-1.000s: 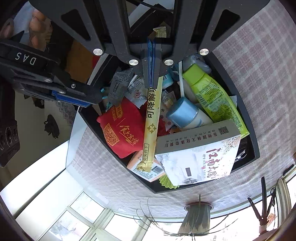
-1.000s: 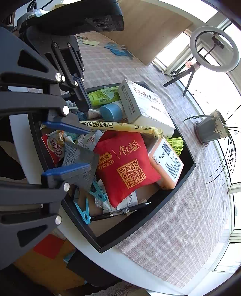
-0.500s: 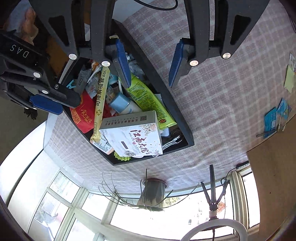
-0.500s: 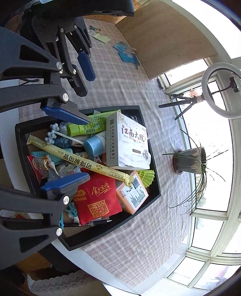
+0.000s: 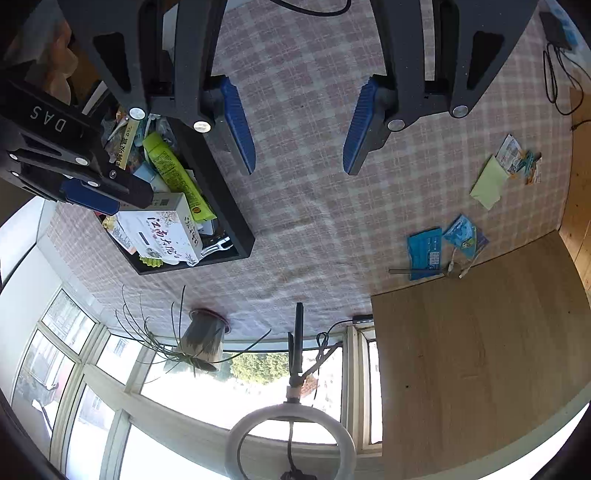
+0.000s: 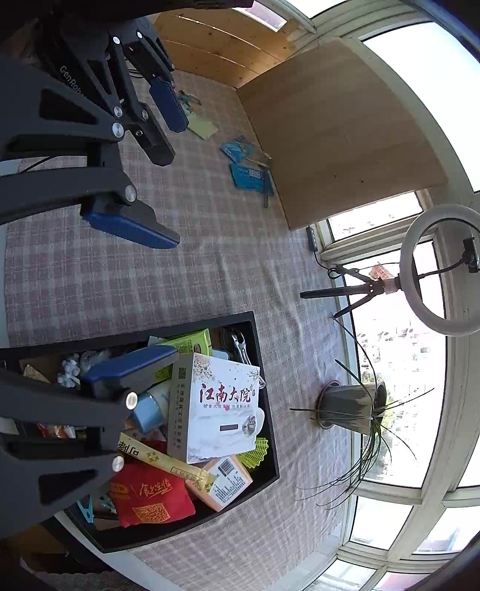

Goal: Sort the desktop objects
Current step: 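Move both grippers back to the clothespin and cloth on the table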

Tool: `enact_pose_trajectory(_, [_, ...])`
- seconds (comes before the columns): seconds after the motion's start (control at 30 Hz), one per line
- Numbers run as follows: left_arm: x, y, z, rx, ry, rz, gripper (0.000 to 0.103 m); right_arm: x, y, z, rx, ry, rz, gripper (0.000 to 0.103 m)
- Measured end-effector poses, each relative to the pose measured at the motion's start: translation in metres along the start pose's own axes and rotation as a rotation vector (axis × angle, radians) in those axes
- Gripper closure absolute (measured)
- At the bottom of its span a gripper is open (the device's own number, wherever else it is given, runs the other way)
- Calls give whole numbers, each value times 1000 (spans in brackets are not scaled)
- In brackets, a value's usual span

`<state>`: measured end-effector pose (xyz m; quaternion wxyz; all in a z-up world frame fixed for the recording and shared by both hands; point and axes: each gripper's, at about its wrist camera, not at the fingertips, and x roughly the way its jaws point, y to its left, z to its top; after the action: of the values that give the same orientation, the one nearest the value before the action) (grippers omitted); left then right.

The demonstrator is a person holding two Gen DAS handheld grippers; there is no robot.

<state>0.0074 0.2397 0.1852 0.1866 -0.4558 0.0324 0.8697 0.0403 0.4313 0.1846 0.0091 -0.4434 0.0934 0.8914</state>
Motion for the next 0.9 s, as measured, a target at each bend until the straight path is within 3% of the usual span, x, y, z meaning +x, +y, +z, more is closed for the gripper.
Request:
enact_pose_trajectory(0.23, [-9,46,0,-43,-19,58,56,17,51,9,-72,23,46,49])
enact_pose_trajectory(0.5, [6,116,-6,-141,52,109,56,48,88,25,-114,102,124,48])
enact_pose_trajectory(0.73, [17,224,-10,-285,91,215,56,88,129,50,-164,193,205,46])
enact_pose_trajectory(0.9, [23,299,-20,-385,106,245,56,124,172,66,-237,245,241,46])
